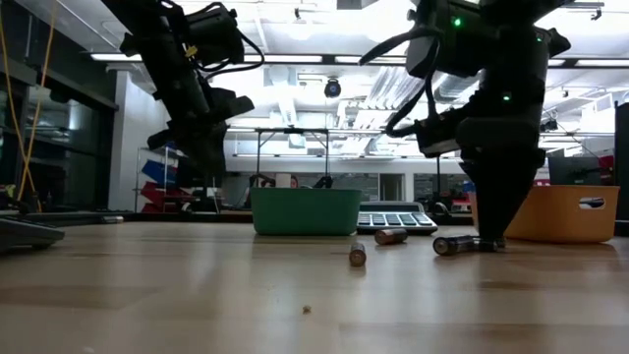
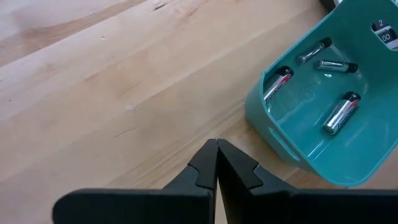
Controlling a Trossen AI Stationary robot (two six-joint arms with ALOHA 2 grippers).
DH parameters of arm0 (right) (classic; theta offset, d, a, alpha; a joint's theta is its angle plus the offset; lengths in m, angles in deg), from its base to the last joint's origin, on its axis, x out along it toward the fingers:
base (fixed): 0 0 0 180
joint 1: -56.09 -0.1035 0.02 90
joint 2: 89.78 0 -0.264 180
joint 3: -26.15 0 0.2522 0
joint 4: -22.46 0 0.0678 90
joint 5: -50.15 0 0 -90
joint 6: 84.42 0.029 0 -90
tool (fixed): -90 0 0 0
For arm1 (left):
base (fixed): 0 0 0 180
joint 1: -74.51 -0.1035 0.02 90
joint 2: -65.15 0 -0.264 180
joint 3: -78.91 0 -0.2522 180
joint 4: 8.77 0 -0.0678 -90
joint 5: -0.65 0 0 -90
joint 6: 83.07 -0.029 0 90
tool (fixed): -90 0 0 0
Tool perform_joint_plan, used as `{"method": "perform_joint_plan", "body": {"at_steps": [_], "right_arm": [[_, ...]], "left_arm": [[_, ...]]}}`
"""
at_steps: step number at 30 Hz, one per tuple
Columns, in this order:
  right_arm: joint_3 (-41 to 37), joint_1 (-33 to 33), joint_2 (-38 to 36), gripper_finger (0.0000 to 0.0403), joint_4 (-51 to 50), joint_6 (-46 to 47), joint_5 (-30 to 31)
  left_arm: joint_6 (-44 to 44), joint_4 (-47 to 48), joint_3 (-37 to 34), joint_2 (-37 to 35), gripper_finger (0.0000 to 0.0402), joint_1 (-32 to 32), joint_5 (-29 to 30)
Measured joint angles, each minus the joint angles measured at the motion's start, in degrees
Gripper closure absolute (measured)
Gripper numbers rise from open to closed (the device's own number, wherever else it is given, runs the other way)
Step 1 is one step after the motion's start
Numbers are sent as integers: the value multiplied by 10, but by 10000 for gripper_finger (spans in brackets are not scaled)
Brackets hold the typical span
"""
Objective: Sort batteries
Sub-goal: Put the silver battery into the blue bin
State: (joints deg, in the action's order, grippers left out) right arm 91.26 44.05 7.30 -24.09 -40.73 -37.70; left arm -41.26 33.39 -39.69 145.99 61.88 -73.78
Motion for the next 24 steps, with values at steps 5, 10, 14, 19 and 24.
{"method": "perform_joint_plan", "body": {"at_steps": [5, 10, 14, 19, 24], "right_arm": [[3, 11, 34, 344, -9, -52, 2], [26, 30, 8, 386, -28, -93, 12], [91, 74, -31, 396, -11, -169, 75], [134, 150, -13, 394, 92, -247, 38], [139, 205, 1, 376, 216, -244, -19]], "left_arm": [[0, -2, 0, 0, 401, 0, 0], [0, -4, 0, -2, 401, 0, 0], [-12, -2, 0, -2, 401, 0, 1], [-16, -2, 0, -2, 401, -5, 5], [-20, 0, 0, -2, 401, -5, 3]]}}
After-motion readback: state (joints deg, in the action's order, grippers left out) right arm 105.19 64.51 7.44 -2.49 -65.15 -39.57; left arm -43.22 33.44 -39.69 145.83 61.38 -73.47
